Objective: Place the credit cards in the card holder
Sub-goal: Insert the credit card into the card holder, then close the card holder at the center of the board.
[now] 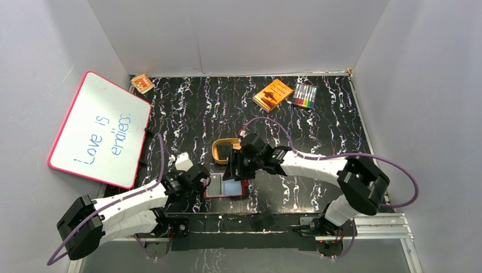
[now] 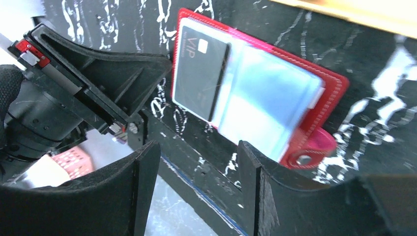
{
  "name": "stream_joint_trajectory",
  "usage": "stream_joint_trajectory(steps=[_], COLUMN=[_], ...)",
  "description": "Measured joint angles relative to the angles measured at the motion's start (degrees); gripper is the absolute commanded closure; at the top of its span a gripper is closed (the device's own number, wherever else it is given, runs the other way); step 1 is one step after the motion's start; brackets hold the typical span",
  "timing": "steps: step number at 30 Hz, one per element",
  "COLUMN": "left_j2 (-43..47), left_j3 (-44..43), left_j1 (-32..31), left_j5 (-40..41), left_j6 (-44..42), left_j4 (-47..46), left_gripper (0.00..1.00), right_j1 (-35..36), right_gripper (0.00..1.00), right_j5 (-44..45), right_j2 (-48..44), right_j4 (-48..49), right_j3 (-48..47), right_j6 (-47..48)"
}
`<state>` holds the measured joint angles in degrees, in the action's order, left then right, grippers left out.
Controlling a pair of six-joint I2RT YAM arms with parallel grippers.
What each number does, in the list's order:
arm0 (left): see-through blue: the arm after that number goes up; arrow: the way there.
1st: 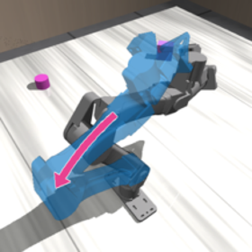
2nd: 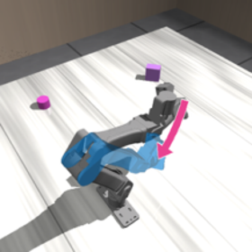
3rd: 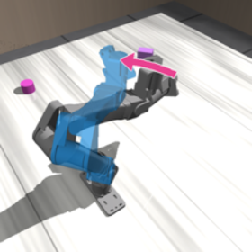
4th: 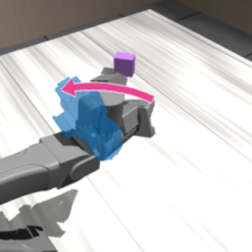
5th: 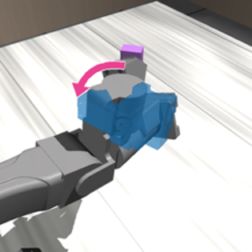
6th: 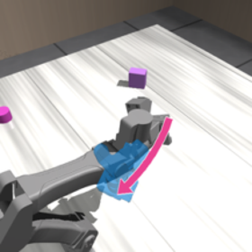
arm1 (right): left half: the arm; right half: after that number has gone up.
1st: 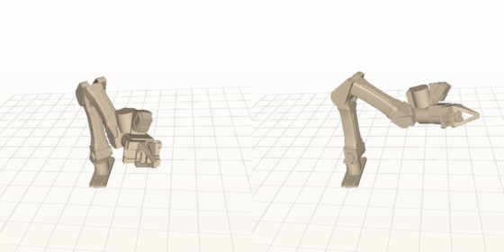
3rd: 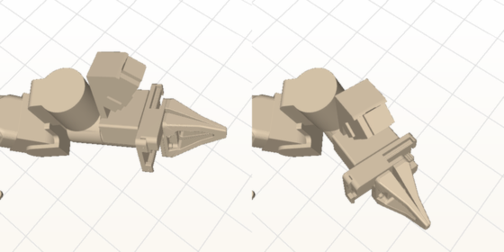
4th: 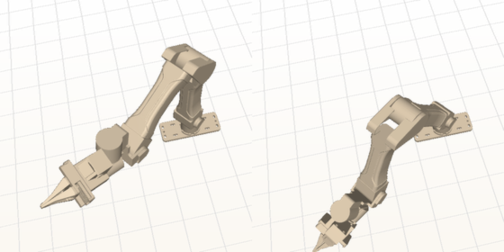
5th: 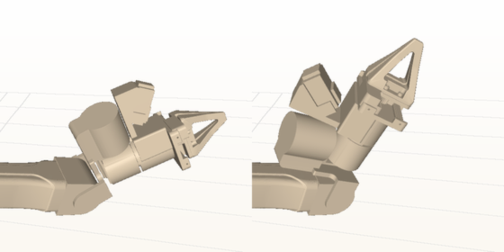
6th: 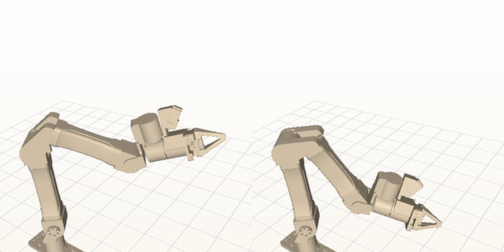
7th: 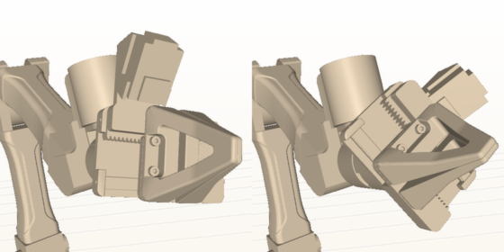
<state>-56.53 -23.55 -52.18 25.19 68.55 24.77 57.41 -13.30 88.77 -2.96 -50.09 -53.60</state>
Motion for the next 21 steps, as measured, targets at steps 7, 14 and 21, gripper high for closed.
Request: stream_joint_trajectory(steps=[7,14,21], left_j2=[2.21,4.04,4.61], left_j3=[0.63,0.63,0.68], left_j1=[0.0,0.0,0.0], left_j5=[-0.42,-0.39,-0.48], left_j6=[0.9,1.57,1.38], left_j4=[1.64,3.69,3.98], left_gripper=[0.82,0.8,0.8], right_j1=[0.09,0.11,0.11], right_gripper=[0.26,0.48,0.89], right_j5=[8.52,13.46,18.8], right_j2=[-2.29,4.85,5.03], right_j4=[-13.92,-20.15,-23.87], right_j3=[-5.01,-7.34,-7.13], right_j6=[7.91,11.23,11.8])
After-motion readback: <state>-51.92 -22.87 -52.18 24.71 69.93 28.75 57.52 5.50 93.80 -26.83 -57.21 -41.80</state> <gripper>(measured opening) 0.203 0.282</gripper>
